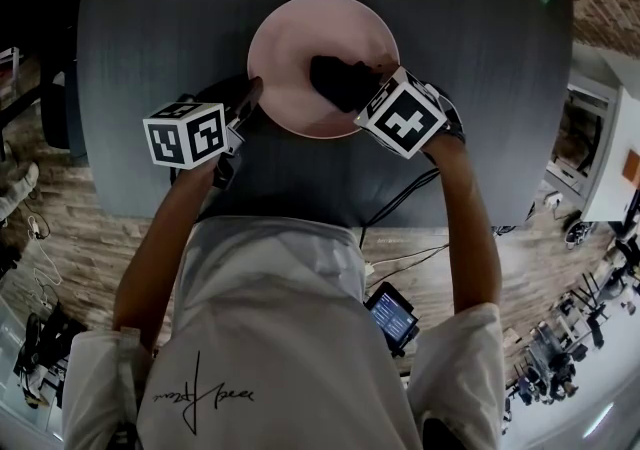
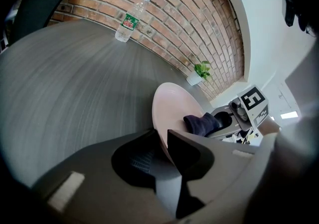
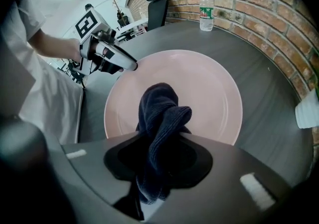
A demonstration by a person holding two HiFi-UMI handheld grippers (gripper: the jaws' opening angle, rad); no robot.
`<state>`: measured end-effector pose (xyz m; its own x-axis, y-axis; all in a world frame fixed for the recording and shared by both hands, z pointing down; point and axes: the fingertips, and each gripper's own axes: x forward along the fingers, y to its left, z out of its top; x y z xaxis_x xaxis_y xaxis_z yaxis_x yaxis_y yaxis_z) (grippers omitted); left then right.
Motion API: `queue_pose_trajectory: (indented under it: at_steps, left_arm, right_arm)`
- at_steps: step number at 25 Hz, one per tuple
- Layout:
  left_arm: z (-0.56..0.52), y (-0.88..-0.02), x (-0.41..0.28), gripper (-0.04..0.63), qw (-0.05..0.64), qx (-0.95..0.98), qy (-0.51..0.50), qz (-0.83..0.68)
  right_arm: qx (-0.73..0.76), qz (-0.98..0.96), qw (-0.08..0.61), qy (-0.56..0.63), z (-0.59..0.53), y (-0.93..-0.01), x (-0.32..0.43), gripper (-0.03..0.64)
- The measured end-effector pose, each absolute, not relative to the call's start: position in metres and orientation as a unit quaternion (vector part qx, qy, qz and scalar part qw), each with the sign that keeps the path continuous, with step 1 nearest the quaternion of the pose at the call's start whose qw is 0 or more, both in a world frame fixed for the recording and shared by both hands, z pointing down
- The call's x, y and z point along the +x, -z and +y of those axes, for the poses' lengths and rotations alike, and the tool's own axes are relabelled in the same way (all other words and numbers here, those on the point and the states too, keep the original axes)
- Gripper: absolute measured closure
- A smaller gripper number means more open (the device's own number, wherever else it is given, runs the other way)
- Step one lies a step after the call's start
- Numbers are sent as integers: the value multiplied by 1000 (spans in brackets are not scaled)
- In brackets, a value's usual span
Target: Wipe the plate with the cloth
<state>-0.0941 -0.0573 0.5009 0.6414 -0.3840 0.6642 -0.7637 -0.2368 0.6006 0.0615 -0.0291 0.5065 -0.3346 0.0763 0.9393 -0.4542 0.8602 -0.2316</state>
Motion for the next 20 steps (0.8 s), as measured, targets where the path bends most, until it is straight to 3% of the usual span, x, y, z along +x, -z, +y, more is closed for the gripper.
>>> queue_pose_trajectory:
  at_steps: [20]
  left_arm:
    - [-60, -498, -93, 503, 481, 768, -196, -376]
  right_arm:
    - [162, -775, 578, -196, -70, -508, 76, 503]
